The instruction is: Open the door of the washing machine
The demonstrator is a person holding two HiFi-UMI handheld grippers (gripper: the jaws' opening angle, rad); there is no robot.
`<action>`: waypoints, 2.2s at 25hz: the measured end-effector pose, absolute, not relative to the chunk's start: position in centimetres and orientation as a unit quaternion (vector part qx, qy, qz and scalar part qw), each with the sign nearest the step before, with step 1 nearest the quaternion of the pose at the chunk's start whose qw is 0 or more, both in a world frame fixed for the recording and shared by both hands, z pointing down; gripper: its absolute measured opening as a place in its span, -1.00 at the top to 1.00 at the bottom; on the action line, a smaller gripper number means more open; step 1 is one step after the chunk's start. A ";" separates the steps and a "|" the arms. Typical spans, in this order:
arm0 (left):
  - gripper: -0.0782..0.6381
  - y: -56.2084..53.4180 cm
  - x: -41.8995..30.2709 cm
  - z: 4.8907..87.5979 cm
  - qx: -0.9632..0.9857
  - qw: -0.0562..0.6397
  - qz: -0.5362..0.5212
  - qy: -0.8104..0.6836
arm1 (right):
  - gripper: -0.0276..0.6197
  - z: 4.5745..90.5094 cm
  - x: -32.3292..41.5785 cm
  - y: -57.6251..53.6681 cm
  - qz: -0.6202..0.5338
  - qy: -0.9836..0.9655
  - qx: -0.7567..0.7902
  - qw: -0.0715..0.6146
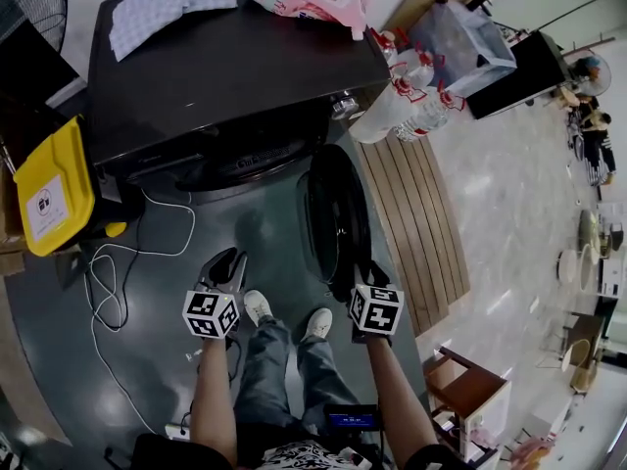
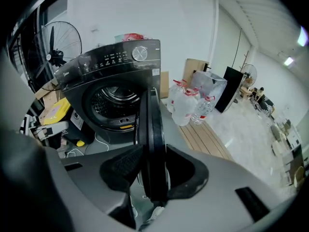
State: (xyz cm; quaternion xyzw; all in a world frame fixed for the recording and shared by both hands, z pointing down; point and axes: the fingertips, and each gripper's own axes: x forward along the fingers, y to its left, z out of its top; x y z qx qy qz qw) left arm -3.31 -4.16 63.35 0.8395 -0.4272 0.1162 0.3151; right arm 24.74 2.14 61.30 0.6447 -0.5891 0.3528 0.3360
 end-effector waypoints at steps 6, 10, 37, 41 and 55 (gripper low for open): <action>0.52 -4.9 -4.3 61.5 0.829 0.298 0.107 -0.462 | 0.49 61.5 25.8 2.1 0.356 -0.586 0.640 0.346; 0.52 -3.3 -5.0 57.2 0.823 0.272 0.098 -0.489 | 0.91 58.4 26.8 4.0 0.354 -0.571 0.667 0.320; 0.76 22.1 -2.9 30.2 0.764 0.152 0.024 -0.627 | 0.91 31.3 19.2 21.7 0.161 -0.816 0.544 0.111; 0.76 22.3 -2.7 29.9 0.765 0.149 0.020 -0.626 | 0.91 30.8 19.2 21.9 0.155 -0.818 0.543 0.108; 0.76 23.0 -2.3 30.1 0.760 0.145 0.022 -0.633 | 0.91 31.0 19.6 22.6 0.151 -0.827 0.533 0.093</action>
